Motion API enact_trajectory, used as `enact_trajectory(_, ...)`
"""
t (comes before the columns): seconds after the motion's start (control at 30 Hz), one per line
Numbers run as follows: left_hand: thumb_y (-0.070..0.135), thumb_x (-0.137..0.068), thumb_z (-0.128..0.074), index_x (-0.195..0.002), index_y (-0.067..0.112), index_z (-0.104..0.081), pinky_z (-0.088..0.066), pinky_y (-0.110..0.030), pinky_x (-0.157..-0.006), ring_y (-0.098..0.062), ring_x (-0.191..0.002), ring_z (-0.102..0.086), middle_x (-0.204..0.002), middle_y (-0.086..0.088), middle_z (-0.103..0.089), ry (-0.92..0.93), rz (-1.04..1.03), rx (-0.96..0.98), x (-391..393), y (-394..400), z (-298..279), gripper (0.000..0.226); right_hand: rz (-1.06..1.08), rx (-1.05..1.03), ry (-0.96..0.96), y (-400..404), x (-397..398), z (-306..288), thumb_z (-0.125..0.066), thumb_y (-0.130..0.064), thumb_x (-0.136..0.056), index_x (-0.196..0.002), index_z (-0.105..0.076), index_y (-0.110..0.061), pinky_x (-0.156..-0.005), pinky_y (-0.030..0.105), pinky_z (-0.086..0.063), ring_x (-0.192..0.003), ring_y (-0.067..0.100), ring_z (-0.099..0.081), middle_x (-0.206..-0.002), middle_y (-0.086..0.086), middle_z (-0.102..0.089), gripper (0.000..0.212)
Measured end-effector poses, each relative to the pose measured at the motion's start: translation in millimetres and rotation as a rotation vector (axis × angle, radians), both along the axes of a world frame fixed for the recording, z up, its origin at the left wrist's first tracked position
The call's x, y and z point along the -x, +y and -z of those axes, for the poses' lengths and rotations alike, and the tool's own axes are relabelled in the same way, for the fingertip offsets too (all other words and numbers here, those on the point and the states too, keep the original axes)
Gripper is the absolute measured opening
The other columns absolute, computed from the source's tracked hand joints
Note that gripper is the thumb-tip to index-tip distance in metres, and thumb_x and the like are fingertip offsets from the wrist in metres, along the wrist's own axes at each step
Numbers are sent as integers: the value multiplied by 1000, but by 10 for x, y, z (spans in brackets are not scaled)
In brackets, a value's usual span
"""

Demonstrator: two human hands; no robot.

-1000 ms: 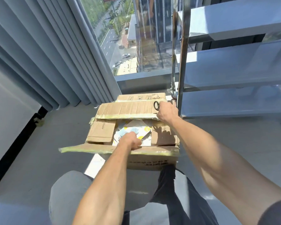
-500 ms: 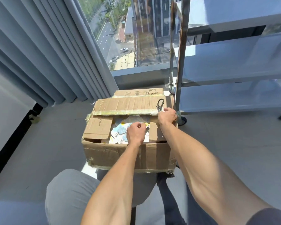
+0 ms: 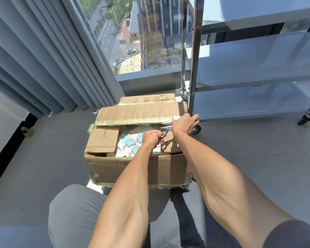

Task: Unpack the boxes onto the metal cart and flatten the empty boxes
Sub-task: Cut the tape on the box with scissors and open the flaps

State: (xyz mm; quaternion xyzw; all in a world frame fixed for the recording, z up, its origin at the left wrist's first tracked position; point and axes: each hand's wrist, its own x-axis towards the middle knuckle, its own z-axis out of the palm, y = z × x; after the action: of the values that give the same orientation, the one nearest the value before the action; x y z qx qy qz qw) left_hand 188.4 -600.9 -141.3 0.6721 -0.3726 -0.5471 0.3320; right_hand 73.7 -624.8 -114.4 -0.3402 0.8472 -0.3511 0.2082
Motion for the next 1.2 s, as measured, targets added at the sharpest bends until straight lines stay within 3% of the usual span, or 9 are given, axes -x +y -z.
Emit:
enact_trajectory(0.13,-2,-91,-59,-74,9,-65,-36,-15,-36,-9,-42,-52,-62,-9,-59,49,-109,37,-39,-53,72,21,-115,-36,313,72,-99,103,-55,-14,-94,-101,-72,-10,-98,41,-32,-121,30,-41,-131,15,-50,19)
enact_trajectory(0.37,-10,-83,-60,-66,5,-67,-36,-17,-35,-12,-32,-47,-56,-9,-58,106,-141,31,182,-12,78,24,-155,-172,408,393,-171,173,-41,-17,-102,-105,-71,-16,-92,41,-37,-112,28,-46,-121,9,-51,30)
enact_trajectory(0.57,-7,-87,-60,-72,4,-66,-39,-16,-35,-13,-34,-54,-65,-19,-64,94,-14,4,245,-42,146,19,-181,-181,309,461,73,155,-49,-18,-99,-118,-62,-11,-91,41,-46,-113,29,-53,-121,11,-57,24)
enact_trajectory(0.73,-9,-83,-60,-68,7,-69,-43,-17,-37,-11,-39,-57,-52,-7,-63,123,20,-6,305,-88,-13,23,-258,-140,394,464,87,206,-47,-34,-99,-109,-64,-13,-88,41,-45,-103,28,-62,-107,10,-68,28)
enact_trajectory(0.83,-8,-77,-57,-62,5,-63,-31,-16,-34,-12,-39,-48,-49,-4,-54,109,122,-3,367,-73,-79,21,-219,-102,322,453,152,179,-51,-32,-94,-108,-57,-11,-83,40,-48,-97,33,-64,-103,15,-67,25)
enact_trajectory(0.93,-8,-73,-59,-73,-1,-64,-36,-19,-38,-17,-43,-48,-57,-10,-54,153,189,-32,446,-114,-132,9,-111,-68,223,428,162,135,-54,-29,-90,-111,-57,-12,-82,40,-49,-99,34,-63,-106,15,-66,28)
enact_trajectory(1.03,-1,-72,-63,-59,3,-63,-45,-25,-47,-21,-52,-52,-54,-6,-59,39,198,-36,481,-224,-58,14,-54,-103,177,438,185,120,-58,-21,-89,-117,-52,-12,-85,39,-47,-103,33,-62,-111,14,-64,30)
enact_trajectory(1.13,14,-69,-64,-57,13,-60,-58,-38,-72,-23,-67,-57,-63,-5,-60,-124,63,25,395,-355,6,13,-24,-134,203,471,261,132,-59,-18,-91,-118,-48,-14,-83,40,-47,-100,32,-62,-110,14,-61,29)
enact_trajectory(1.2,15,-74,-60,-58,13,-57,-49,-33,-66,-25,-71,-55,-67,-6,-58,-216,18,41,303,-360,-69,17,-30,-182,245,490,314,154,-58,-18,-92,-117,-49,-16,-85,39,-45,-100,29,-61,-112,12,-59,27)
